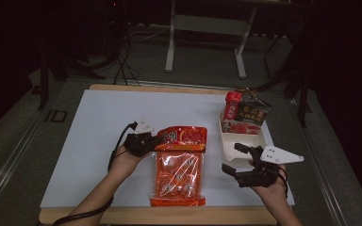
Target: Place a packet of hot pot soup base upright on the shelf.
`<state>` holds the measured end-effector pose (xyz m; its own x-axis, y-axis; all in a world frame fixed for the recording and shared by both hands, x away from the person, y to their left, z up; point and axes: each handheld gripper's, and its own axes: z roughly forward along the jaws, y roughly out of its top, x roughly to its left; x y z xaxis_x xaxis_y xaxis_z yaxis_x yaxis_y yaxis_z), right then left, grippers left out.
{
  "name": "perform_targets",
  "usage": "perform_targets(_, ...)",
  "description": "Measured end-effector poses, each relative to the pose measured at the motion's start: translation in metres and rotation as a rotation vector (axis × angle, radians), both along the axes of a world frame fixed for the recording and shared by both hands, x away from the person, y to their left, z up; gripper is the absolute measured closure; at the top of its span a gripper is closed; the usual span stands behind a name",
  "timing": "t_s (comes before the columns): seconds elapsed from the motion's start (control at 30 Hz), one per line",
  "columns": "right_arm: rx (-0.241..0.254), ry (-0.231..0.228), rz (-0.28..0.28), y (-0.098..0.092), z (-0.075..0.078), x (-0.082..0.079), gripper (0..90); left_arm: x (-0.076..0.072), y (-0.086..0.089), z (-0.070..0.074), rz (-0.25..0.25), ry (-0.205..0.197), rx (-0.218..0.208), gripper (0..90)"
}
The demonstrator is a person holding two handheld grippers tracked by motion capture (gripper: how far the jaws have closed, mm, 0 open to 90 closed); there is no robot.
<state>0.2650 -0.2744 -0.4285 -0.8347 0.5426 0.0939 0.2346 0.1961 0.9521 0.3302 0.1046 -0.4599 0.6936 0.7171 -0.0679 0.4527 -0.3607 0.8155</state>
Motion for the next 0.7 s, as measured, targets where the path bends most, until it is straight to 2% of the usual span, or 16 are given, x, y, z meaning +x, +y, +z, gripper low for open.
perform_targets(0.13,-0.021,-0.01,-0.014,0.003,0.002,-0.001,11.8,-0.004,0.0,0.007,-0.015,-0.019,-0.014,90.0)
perform_targets(0.23,-0.009,-0.003,-0.009,0.004,0.003,-0.001,13.5,-0.008,0.0,0.014,-0.029,-0.031,-0.025,90.0)
perform_targets(0.43,-0.006,-0.023,-0.016,0.003,0.005,-0.003,14.7,-0.019,-0.004,0.026,-0.05,-0.074,-0.037,90.0)
perform_targets(0.7,-0.005,-0.014,-0.021,0.004,0.006,-0.002,14.6,-0.032,-0.01,0.042,-0.094,-0.116,-0.049,90.0)
